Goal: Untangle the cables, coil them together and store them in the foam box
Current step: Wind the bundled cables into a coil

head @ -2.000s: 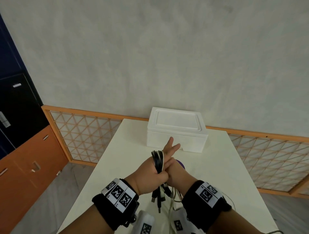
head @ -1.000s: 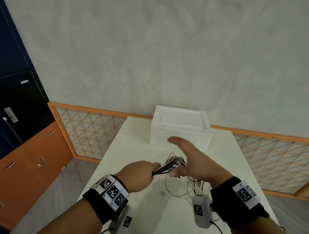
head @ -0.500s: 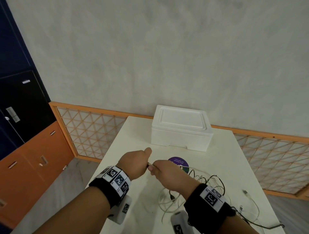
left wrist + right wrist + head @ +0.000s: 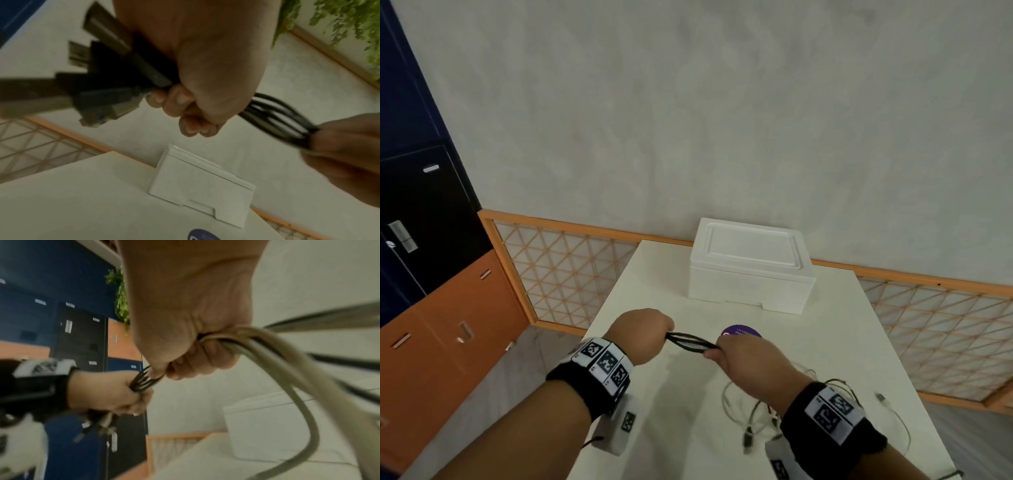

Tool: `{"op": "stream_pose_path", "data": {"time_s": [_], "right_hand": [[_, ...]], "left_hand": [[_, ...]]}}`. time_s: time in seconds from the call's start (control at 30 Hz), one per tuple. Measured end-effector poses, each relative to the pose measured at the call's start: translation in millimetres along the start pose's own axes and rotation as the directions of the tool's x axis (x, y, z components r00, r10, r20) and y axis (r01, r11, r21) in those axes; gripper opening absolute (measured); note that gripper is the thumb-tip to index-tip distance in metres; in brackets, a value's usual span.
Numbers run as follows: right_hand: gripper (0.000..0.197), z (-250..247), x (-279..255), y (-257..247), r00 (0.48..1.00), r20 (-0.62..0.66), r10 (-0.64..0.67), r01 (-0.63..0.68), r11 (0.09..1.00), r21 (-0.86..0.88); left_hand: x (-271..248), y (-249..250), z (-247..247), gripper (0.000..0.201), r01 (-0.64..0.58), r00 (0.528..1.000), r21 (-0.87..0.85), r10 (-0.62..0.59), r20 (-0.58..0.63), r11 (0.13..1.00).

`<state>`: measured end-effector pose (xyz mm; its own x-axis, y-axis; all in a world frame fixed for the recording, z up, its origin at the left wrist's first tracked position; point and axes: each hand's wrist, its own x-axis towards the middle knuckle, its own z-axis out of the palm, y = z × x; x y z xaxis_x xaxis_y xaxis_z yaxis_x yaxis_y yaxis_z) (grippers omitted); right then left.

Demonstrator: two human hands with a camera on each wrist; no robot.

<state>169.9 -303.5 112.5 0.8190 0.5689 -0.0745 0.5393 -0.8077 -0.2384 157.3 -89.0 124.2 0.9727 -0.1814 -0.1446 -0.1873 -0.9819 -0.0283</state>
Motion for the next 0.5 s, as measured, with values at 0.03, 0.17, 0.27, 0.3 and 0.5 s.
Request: {"op": "stream_pose_path", "data": {"time_s": [0.03,0.17,0.27,0.3,0.5], "right_hand": [[0.040,2,6,4,0.998,-0.027,0.048,-0.049,0.998,-0.042],[0.033,7,18,25,0.991,-0.071,0.116,-0.119,0.992,-0.042],[0.055,-2,5,37,0.996,0.045,0.082,-0.090,0.975,0.205],[0.061,-7,-1,41,0.996,0.080,0.049,-0.069,0.958,0.277],[0.026,-59,-23,40,1.000,-0.028,-0.002,0.011,0.947,0.320]], "left_hand": [[0,5,2,0.019,-0.020,0.999,-0.034,0.021,0.031,0.999],[5,20,7,0.021,-0.080,0.986,-0.283,0.118,0.119,0.956],[2,9,8,0.020,-0.073,0.985,-0.336,0.121,0.124,0.939],[1,4,9,0.019,-0.056,0.986,-0.336,0.106,0.131,0.940],[-15,18,-7,0.022,-0.024,0.967,-0.473,0.140,0.211,0.881]]}}
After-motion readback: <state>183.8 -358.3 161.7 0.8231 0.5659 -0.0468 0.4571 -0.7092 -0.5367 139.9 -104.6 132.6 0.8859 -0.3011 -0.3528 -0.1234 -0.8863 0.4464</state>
